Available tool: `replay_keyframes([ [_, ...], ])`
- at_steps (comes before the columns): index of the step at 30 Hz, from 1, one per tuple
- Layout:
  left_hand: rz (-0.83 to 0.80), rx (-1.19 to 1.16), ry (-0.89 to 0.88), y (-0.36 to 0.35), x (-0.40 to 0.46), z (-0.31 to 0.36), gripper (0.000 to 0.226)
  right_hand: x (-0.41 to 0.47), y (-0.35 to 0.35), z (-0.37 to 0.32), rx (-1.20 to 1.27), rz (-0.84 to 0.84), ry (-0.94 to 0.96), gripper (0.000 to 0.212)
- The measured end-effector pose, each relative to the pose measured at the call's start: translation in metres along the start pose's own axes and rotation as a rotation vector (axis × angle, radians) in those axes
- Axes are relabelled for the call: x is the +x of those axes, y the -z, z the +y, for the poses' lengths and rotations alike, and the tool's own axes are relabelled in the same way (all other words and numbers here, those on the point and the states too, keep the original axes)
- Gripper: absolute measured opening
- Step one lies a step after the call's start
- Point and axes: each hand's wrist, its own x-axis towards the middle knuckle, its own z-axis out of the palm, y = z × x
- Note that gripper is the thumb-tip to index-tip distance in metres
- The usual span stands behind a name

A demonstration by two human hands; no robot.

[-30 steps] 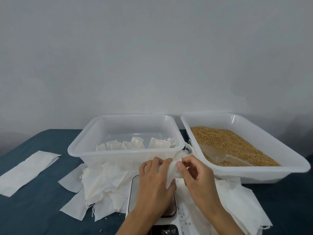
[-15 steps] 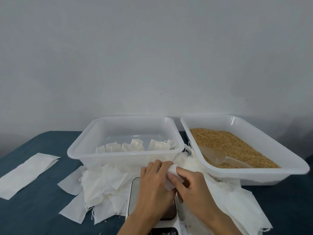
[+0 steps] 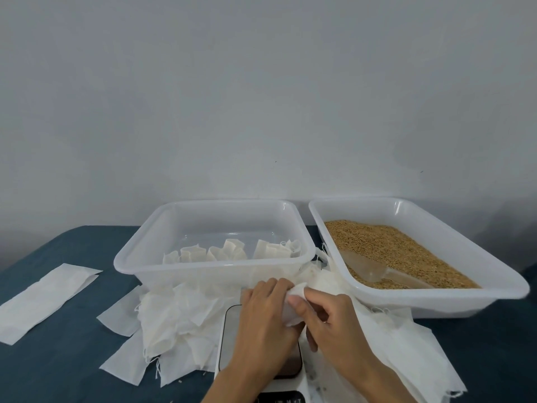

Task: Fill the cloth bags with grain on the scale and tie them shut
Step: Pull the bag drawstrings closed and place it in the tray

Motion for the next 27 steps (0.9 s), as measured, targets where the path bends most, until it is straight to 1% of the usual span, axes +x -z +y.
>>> replay_keyframes([
  [2,-0.019,-0.101,0.06,0.002,0.001,0.002,0.013,0.0,0.001,-0.002,0.029,-0.011,-0.011,0.046],
  [6,-0.052,-0.273,0.133,0.007,0.003,0.009,0.015,0.0,0.003,-0.006,0.05,-0.033,-0.015,0.051],
  [7,-0.054,-0.293,0.139,0.008,0.003,0.011,0.017,0.0,0.004,-0.008,0.052,-0.045,-0.01,0.049],
  [10,-0.054,-0.329,0.177,0.012,0.004,0.013,0.018,0.0,0.012,-0.016,0.065,-0.095,0.02,0.031],
  [11,-0.047,-0.336,0.202,0.012,0.004,0.012,0.023,0.003,0.017,-0.018,0.084,-0.077,0.03,0.028],
  [13,-0.034,-0.352,0.255,0.015,0.006,0.011,0.027,0.015,0.037,-0.015,0.099,0.047,0.055,0.026],
  [14,-0.034,-0.382,0.278,0.018,0.006,0.012,0.027,0.025,0.051,-0.012,0.036,0.128,0.069,0.024],
  [15,-0.039,-0.434,0.299,0.02,0.007,0.012,0.027,0.037,0.067,-0.006,-0.076,0.2,0.068,0.021],
  [16,-0.048,-0.492,0.315,0.022,0.007,0.013,0.026,0.05,0.085,0.002,-0.22,0.245,0.037,0.015],
  [17,-0.056,-0.542,0.329,0.023,0.007,0.013,0.026,0.064,0.106,0.013,-0.387,0.232,-0.037,0.01],
  [18,-0.061,-0.577,0.342,0.025,0.007,0.014,0.026,0.076,0.125,0.024,-0.564,0.154,-0.156,0.014],
  [20,-0.064,-0.61,0.363,0.026,0.007,0.015,0.024,0.093,0.157,0.05,-0.864,-0.13,-0.453,0.041],
  [21,-0.061,-0.61,0.371,0.026,0.007,0.015,0.023,0.098,0.166,0.061,-0.966,-0.271,-0.576,0.053],
  [22,-0.057,-0.605,0.379,0.026,0.008,0.015,0.022,0.1,0.171,0.07,-1.037,-0.378,-0.662,0.059],
  [24,-0.053,-0.604,0.382,0.026,0.009,0.014,0.021,0.102,0.173,0.086,-1.105,-0.48,-0.711,0.055],
  [27,-0.058,-0.603,0.378,0.026,0.009,0.013,0.021,0.101,0.171,0.098,-1.154,-0.518,-0.638,0.038],
])
